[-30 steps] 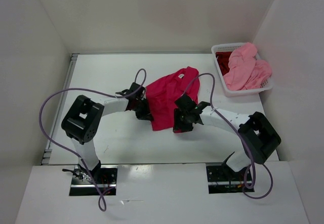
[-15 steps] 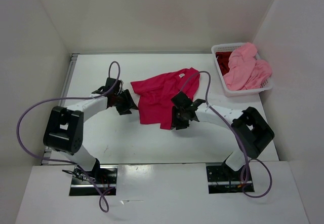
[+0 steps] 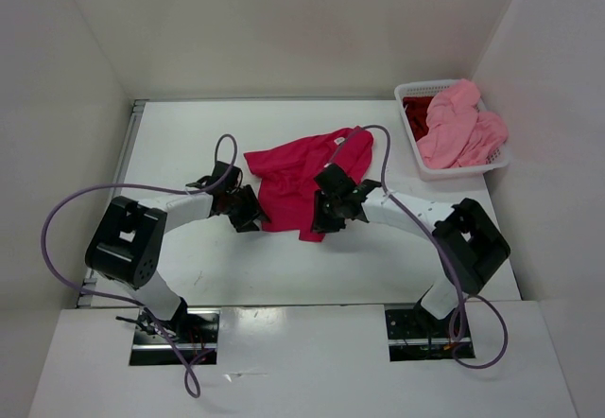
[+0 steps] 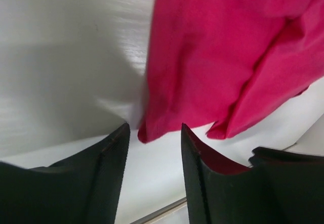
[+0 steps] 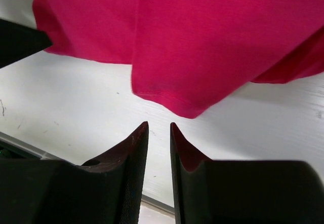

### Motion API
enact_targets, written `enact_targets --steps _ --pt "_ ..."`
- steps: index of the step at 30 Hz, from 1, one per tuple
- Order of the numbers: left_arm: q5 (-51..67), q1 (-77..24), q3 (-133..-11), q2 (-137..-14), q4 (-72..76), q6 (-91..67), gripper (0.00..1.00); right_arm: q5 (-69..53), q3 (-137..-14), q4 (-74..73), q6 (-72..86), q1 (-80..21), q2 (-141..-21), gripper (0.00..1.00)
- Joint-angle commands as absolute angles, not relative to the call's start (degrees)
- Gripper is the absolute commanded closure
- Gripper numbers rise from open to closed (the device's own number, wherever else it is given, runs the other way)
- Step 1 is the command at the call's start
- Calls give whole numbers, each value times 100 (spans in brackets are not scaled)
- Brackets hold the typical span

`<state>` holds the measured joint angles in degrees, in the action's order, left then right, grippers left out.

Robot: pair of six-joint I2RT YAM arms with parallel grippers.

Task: Fold and stack the t-shirts
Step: Flatten out the tshirt

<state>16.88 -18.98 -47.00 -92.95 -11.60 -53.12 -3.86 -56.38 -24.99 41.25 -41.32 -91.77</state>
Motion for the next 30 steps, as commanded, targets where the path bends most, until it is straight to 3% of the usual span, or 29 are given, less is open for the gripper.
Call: enact_targets --steps 1,7,8,12,19,25,30 --pt "1696 -1872 -4693 -9422 -809 -5695 48 -422 -5985 -2224 4096 -4271 -9316 71" --pt "1643 -1872 -4632 -9597 -694 -5879 60 -317 -6240 -2109 4096 -4456 -9642 64" --pt "1644 -1872 -4632 -9598 -642 -5880 70 -316 -6310 -2109 4096 -4517 -9746 64" --pt "1644 -1872 -4632 -9598 -694 -5880 88 -264 -6434 -2057 4096 -4588 -10097 58" --pt "1696 -1872 -4693 -9475 -888 -5652 98 166 -6732 -2215 4219 -4772 -10502 53" --pt "1696 -1872 -4746 -9369 -940 -5459 100 544 -6732 -2407 4395 -4772 -10748 67" --pt "1591 -1872 -4930 -9246 -1055 -5257 100 606 -6978 -2549 4395 -4772 -10969 89"
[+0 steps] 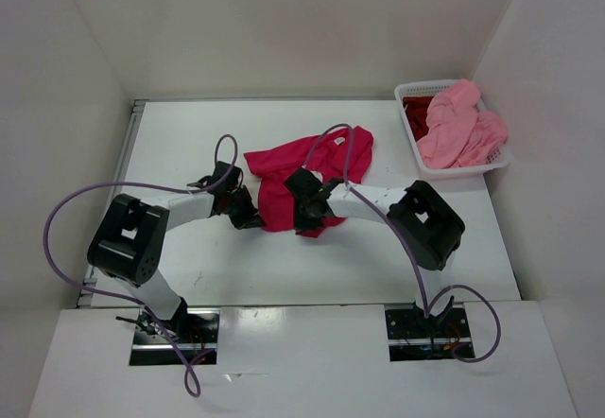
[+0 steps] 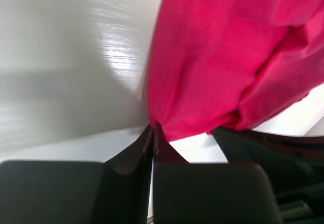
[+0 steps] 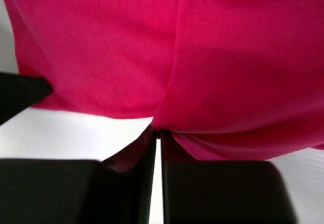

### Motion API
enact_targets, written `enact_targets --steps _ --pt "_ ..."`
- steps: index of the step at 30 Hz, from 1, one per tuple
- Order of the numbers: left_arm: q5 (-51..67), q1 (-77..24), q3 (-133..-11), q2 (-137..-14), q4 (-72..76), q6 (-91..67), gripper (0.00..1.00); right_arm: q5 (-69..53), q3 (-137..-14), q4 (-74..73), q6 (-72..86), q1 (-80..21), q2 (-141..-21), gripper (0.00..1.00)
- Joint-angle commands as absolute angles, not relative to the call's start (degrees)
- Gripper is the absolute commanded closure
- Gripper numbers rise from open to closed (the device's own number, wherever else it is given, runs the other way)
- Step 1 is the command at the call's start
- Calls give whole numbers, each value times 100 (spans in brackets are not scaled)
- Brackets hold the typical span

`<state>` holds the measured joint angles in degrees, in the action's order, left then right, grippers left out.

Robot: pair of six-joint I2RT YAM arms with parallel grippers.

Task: Fold and stack the t-shirts
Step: Flatten out the tshirt

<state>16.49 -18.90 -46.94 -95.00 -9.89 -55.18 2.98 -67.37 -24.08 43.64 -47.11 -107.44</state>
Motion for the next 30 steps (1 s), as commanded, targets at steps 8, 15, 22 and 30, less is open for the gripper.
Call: enact_targets --steps 8,15,22,30 --pt "1477 -1872 -6009 -8456 -1625 -4869 100 721 -7934 -3268 4316 -4520 -8891 100" --pt "2222 -696 -7864 -7621 -2004 -4790 100 782 -9867 -4139 3789 -2867 -7586 100" --pt "2654 772 -9718 -7392 -2363 -5036 100 1423 -12619 -4421 3182 -2566 -7638 100" --pt "2136 1011 -10978 -7453 -2944 -4869 100 861 -13248 -4368 3252 -2514 -7901 100"
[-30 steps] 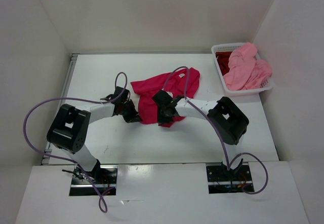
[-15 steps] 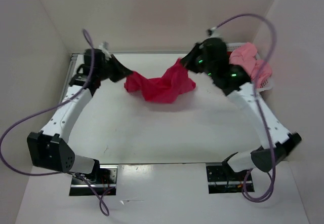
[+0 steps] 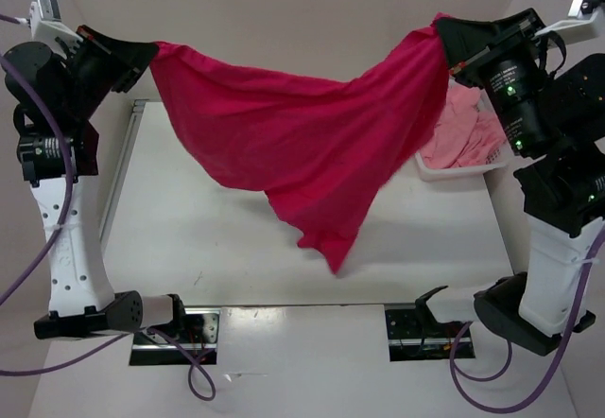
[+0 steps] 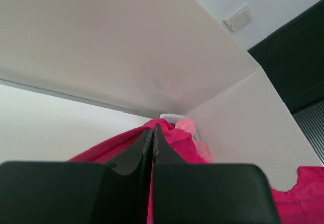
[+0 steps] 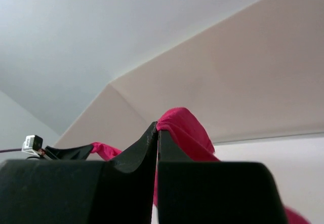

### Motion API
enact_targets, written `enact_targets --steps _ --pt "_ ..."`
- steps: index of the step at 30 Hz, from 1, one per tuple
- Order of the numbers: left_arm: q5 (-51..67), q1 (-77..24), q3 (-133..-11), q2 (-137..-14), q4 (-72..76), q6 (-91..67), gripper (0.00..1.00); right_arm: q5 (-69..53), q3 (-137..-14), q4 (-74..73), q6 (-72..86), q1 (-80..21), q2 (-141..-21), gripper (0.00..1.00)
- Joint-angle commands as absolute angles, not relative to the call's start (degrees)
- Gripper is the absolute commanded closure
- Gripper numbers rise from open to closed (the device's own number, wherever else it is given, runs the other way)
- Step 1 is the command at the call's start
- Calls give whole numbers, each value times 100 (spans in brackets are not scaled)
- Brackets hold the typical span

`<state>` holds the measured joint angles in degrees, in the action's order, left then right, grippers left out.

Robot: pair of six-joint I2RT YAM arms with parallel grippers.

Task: Fold and stack the t-shirts
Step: Flatten out the tshirt

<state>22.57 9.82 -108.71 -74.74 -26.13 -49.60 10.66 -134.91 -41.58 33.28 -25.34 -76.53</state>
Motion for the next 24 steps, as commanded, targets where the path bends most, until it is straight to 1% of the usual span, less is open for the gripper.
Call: enact_targets --steps 1,2,3,5,6,8,10,11,13,14,15,16,18,20,24 --pt "2136 1011 -10612 -7505 -2840 -4869 100 861 -13045 -4368 3252 -2366 -8049 100" --pt "2249 1011 -10347 -7575 -2647 -5008 100 539 -12817 -4281 3252 -2225 -8112 100" --pt "2407 1011 -10058 -7576 -2498 -5062 100 371 -12266 -4063 3382 -2067 -8112 100" --pt "2339 1011 -9312 -7742 -2190 -5063 100 -120 -11701 -3772 3445 -1654 -8331 100" --pt "2338 1011 -9186 -7839 -2136 -5063 100 -193 -11359 -3570 3506 -1565 -8428 100" --pt "2268 1011 -9114 -8243 -2005 -5063 100 -193 -11303 -3568 3507 -1512 -8909 100" --pt "2320 1011 -9288 -8724 -1855 -5132 100 -334 -11697 -3438 3507 -1512 -9262 100" --pt "2407 1011 -9464 -8893 -1854 -5185 100 -334 -12159 -3437 3507 -1512 -9629 100" --pt "2513 1011 -10123 -9315 -1854 -5326 100 -282 -12890 -3620 3507 -1512 -10061 100" --pt "2583 1011 -10351 -9412 -1854 -5326 100 -281 -13642 -3752 3507 -1512 -10446 100" --pt "2584 1011 -10588 -9500 -1854 -5413 100 -281 -14041 -3823 3507 -1512 -10615 100" --pt "2645 1011 -11008 -9631 -1907 -5492 100 -281 -14802 -3893 3507 -1512 -10765 100" --pt "2716 1063 -11336 -9702 -1907 -5580 100 -368 -15378 -3946 3568 -1512 -11046 100" --pt "2926 1221 -11565 -9703 -1854 -5721 100 -500 -15609 -3764 3743 -1450 -10996 100" --pt "3242 1512 -11707 -9703 -1547 -5950 100 -668 -15391 -3630 3797 -1249 -10540 100"
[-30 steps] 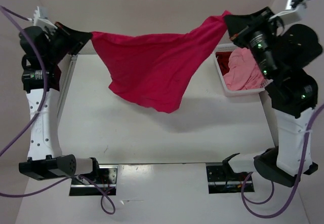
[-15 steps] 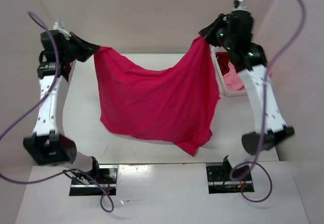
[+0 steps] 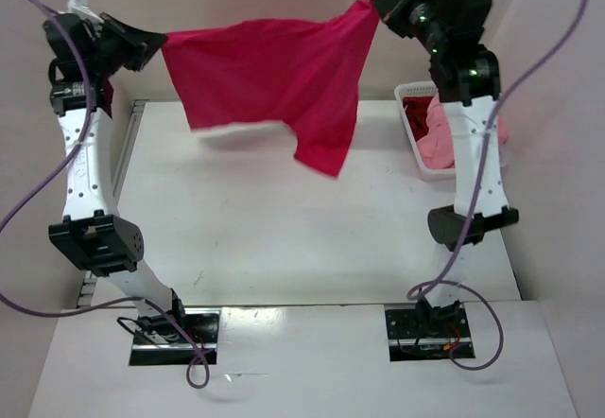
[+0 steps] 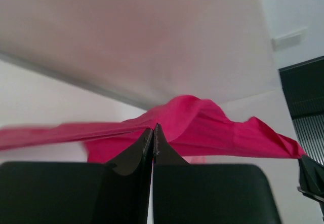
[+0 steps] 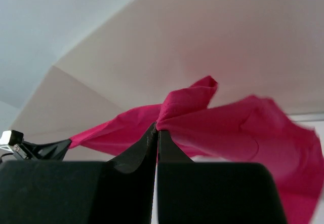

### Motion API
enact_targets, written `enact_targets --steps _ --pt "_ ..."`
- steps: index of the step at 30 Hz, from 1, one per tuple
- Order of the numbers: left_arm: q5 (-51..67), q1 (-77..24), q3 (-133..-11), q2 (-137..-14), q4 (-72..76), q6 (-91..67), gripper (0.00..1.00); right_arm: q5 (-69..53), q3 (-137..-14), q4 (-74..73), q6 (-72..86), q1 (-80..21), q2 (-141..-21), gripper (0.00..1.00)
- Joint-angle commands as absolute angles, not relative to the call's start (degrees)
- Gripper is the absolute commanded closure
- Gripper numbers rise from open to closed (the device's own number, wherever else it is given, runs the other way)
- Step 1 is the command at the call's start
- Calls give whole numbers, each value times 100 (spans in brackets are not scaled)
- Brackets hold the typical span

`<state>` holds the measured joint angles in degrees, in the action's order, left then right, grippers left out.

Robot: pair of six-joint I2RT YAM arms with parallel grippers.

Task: Fold and stack the t-shirts
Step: Flatten out the tshirt

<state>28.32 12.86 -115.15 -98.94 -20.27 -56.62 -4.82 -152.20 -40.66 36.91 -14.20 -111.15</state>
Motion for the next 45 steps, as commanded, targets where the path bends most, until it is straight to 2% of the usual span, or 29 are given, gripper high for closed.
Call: enact_targets --steps 1,3,4,7,9,12,15,18,24,28,32,37,41,45 --pt "3243 1590 -11707 -9703 -1547 -5950 100 -720 -14946 -3630 3797 -1248 -10434 100" --pt "3295 1591 -11480 -9703 -1600 -5871 100 -782 -14155 -3394 3797 -1248 -10144 100" --pt "3348 1591 -11270 -9634 -1417 -5871 100 -782 -13098 -3253 3797 -1248 -9751 100" --pt "3576 1643 -10180 -9510 -1011 -5801 100 -878 -11022 -2673 3744 -1187 -8907 100" --pt "3699 1696 -9337 -9361 -949 -5643 100 -932 -10191 -2602 3692 -1187 -8554 100" --pt "3823 1767 -8075 -9124 -853 -5380 100 -879 -7902 -2462 3691 -1187 -7868 100" --pt "3823 1872 -7192 -9001 -913 -5072 100 -887 -6239 -2234 3927 -1134 -7445 100" --pt "3823 1934 -6120 -8938 -914 -4835 100 -1220 -5146 -2145 4261 -1134 -7216 100" --pt "3771 2109 -4863 -8851 -1256 -4396 94 -1519 -4237 -2618 4500 -1134 -6637 100" --pt "3718 2268 -4474 -8465 -1878 -4017 90 -1906 -3868 -3267 4710 -1134 -6004 100" --pt "3718 2601 -4403 -7929 -2548 -3622 89 -1960 -3954 -3910 4781 -1134 -5564 100" --pt "3718 2681 -4578 -7585 -2769 -3735 89 -1644 -4498 -3554 4729 -1134 -5765 100" --pt "3789 2357 -4965 -7918 -2549 -3902 91 -1582 -5237 -2998 4676 -1072 -6878 100" --pt "3157 2057 -4669 -7577 -2874 -3612 73 -1530 -5301 -2944 4624 -1072 -6996 100"
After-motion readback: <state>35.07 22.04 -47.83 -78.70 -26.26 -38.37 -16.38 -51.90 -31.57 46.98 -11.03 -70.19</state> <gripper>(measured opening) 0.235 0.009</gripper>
